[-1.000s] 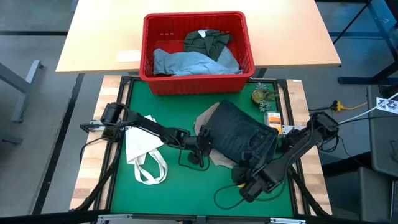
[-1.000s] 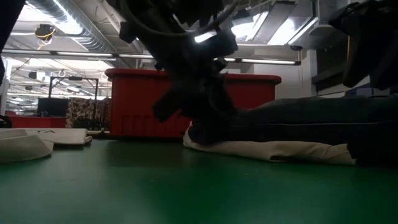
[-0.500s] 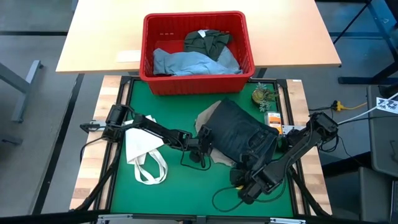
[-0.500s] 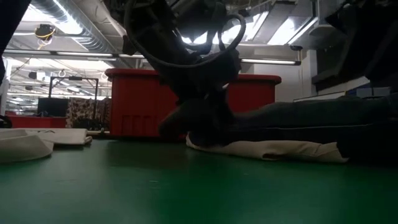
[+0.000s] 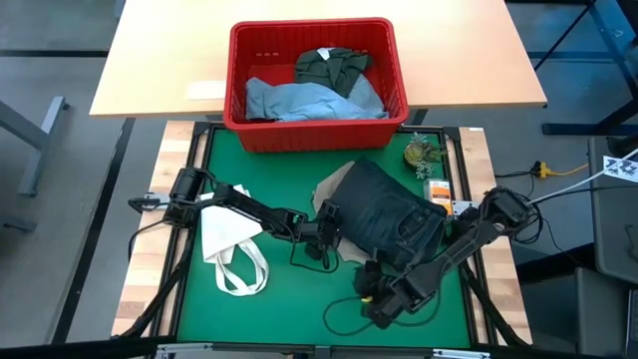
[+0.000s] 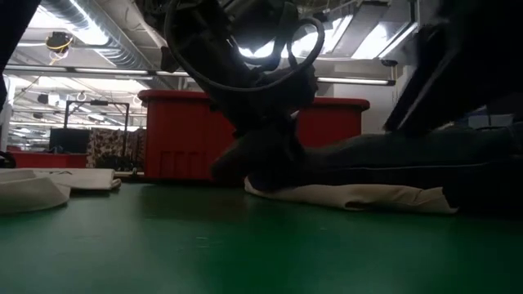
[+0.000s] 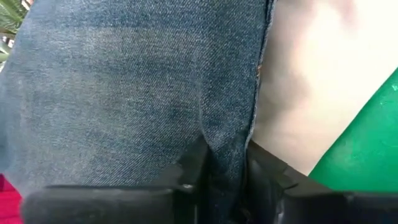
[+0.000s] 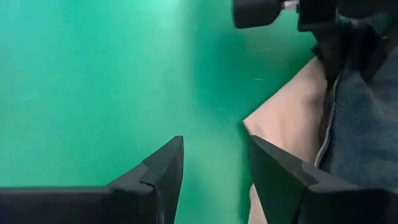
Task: Fold Laundry from Bin
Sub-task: Stack the dark blue jeans on top of the gray shorts
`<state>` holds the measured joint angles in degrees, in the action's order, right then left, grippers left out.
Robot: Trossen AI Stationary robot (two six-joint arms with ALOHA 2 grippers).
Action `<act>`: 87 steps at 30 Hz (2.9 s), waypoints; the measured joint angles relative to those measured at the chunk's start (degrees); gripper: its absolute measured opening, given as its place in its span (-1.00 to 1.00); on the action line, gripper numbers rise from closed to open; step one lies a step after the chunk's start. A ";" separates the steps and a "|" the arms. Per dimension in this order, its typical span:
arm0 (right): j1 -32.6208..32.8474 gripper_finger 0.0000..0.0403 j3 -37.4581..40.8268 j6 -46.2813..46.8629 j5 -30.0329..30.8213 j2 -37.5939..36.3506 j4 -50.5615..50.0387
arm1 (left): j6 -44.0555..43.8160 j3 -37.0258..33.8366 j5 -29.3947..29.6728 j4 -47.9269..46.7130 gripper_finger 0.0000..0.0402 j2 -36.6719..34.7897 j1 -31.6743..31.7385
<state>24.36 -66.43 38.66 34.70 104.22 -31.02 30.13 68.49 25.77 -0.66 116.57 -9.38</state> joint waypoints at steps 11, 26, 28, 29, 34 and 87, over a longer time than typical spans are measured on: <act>-6.19 -0.17 0.17 0.76 3.10 4.56 0.93 | -1.29 -0.03 -0.08 0.29 -0.78 0.00 0.32; -6.39 -0.94 0.69 -3.11 7.12 4.77 -2.29 | -1.22 -0.03 1.03 0.32 -0.77 0.00 -0.32; -6.39 -0.90 1.70 -3.11 6.74 4.77 -2.40 | -1.22 -0.05 1.65 0.15 -0.77 -0.13 -0.80; -6.39 -0.89 2.24 -3.11 6.71 4.77 -2.47 | -1.22 -0.05 2.34 0.01 -0.77 -0.15 -1.10; -6.39 -0.95 4.71 -3.04 6.75 4.77 -0.19 | -1.27 -0.14 3.91 -1.08 -0.78 -0.87 -2.26; -4.44 -0.97 5.79 -4.00 -15.81 4.19 -10.13 | -13.91 0.04 3.19 -22.49 -0.80 -11.95 -9.44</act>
<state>19.92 -60.64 34.65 18.90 108.40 -41.15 16.22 68.53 28.96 -23.15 104.62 -18.83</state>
